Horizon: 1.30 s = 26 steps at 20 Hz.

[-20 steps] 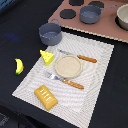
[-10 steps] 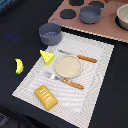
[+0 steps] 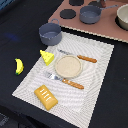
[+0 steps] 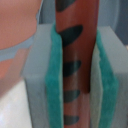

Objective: Interact with the objects in diverse but meaningful ways.

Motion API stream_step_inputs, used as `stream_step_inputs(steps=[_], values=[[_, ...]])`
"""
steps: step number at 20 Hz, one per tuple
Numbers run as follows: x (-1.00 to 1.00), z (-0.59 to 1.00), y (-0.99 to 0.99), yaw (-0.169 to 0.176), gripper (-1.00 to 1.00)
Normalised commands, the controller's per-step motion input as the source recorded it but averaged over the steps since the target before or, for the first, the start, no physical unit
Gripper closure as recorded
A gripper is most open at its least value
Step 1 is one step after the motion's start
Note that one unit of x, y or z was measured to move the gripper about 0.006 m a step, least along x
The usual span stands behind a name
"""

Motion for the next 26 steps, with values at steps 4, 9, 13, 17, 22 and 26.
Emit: stream_step_inputs(steps=[4, 9, 13, 17, 22, 26], values=[[-0.66, -0.29, 0.25, 0.004, 1.0], [-0.56, -0.37, 0.05, 0.0, 1.0], [-0.54, -0.39, 0.0, 0.0, 1.0], [-0.66, -0.41, 0.02, 0.0, 1.0], [-0.73, -0.33, 0.09, 0.0, 1.0], [-0.56, -0.24, 0.09, 0.0, -1.0]])
